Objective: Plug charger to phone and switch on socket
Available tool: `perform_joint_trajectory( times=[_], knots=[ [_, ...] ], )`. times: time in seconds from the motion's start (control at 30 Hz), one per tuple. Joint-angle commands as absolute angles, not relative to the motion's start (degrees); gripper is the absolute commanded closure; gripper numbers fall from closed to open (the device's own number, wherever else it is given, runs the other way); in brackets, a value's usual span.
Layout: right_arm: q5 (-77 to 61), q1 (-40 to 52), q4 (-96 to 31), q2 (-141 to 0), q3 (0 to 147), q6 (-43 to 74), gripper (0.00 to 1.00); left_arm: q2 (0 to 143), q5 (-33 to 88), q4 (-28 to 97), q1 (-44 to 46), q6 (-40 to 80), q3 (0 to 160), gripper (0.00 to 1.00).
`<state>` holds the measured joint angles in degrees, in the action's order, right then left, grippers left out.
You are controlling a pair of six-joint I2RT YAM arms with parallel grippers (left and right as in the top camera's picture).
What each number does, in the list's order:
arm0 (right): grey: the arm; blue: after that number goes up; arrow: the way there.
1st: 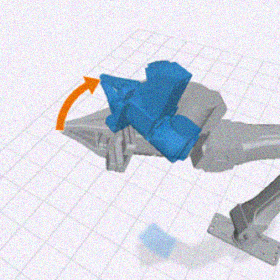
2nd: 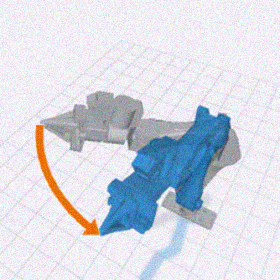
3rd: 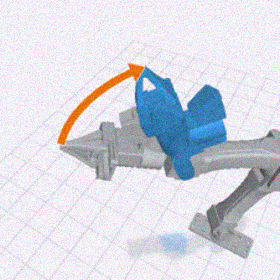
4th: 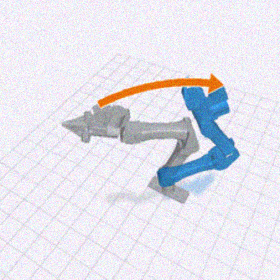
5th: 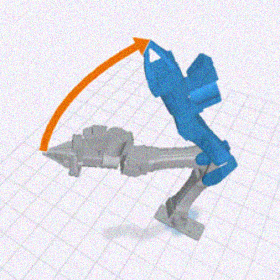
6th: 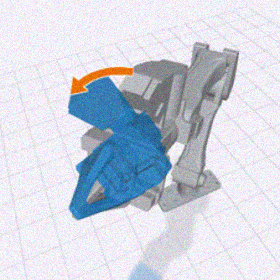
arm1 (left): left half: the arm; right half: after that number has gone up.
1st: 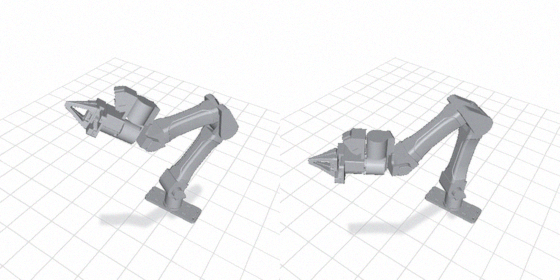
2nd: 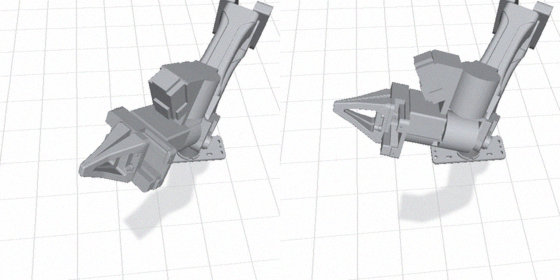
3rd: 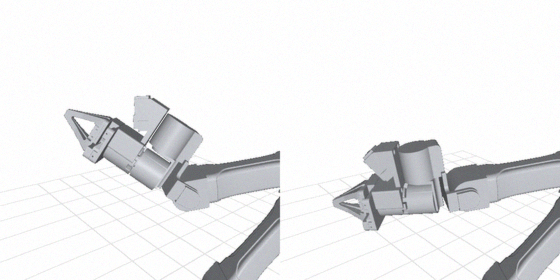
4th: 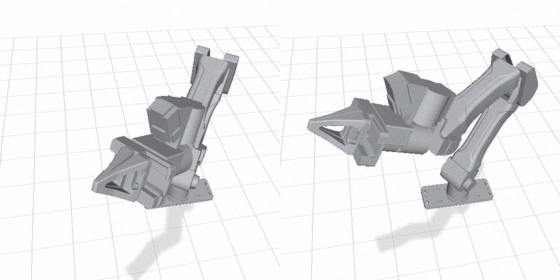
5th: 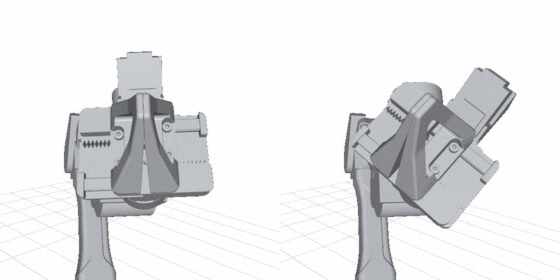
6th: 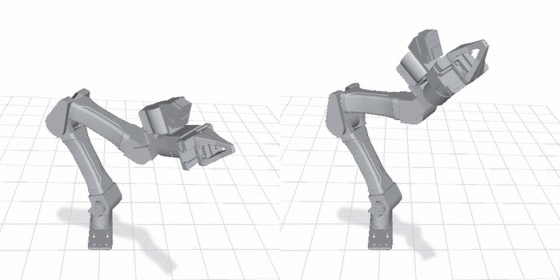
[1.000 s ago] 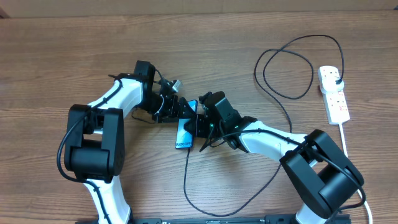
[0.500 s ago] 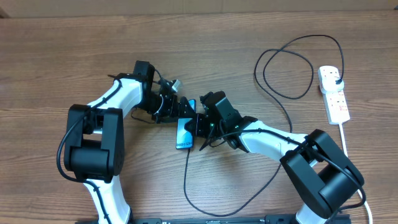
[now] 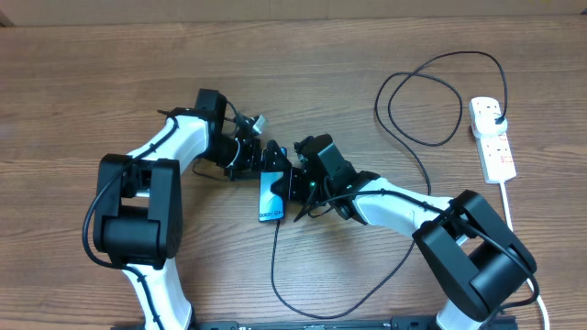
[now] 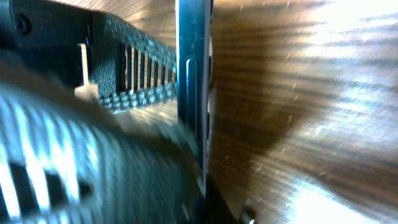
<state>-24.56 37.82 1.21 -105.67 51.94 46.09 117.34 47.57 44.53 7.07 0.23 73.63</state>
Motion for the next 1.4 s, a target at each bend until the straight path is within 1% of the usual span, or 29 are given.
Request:
perform_joint_trajectory(
  times=[0.0,0.23,0.4,0.6,0.83,0.97,1.07,1.17,1.37],
  knots=[
    [-32.1,35.8,2.9,-106.0,51.8,49.8,0.96,117.2,47.6,44.3,4.3,1.0,76.4,0.0],
    [-47.5,32.2,3.2,-106.0,51.8,49.8,0.96,117.2,47.6,44.1,-0.8,5.9,80.1,0.0],
    [-56.7,31.6,3.1,-106.0,51.8,55.2,0.96,117.2,46.9,44.4,-3.7,7.4,80.3,0.0],
    [-62.4,31.7,1.5,-106.0,51.8,64.4,0.96,117.2,41.3,44.3,-4.2,7.3,80.3,0.0],
    [-66.9,31.7,-2.8,-106.0,51.8,74.6,0.96,117.2,29.5,44.3,-3.8,7.3,80.3,0.0],
    [-67.2,31.7,-3.4,-106.0,51.8,75.0,0.96,117.2,20.2,44.3,-3.8,7.3,80.3,0.0],
    [-67.8,31.7,-3.4,-106.0,51.8,75.0,0.96,117.2,15.5,44.3,-3.8,7.3,80.3,0.0],
    [-69.2,31.7,-3.4,-106.0,51.8,75.0,0.96,117.2,13.3,44.3,-3.8,7.3,80.3,0.0],
    [-73.3,31.7,-3.3,-106.0,51.8,75.0,0.96,117.2,13.1,44.3,-3.8,7.3,80.3,0.0]
  ],
)
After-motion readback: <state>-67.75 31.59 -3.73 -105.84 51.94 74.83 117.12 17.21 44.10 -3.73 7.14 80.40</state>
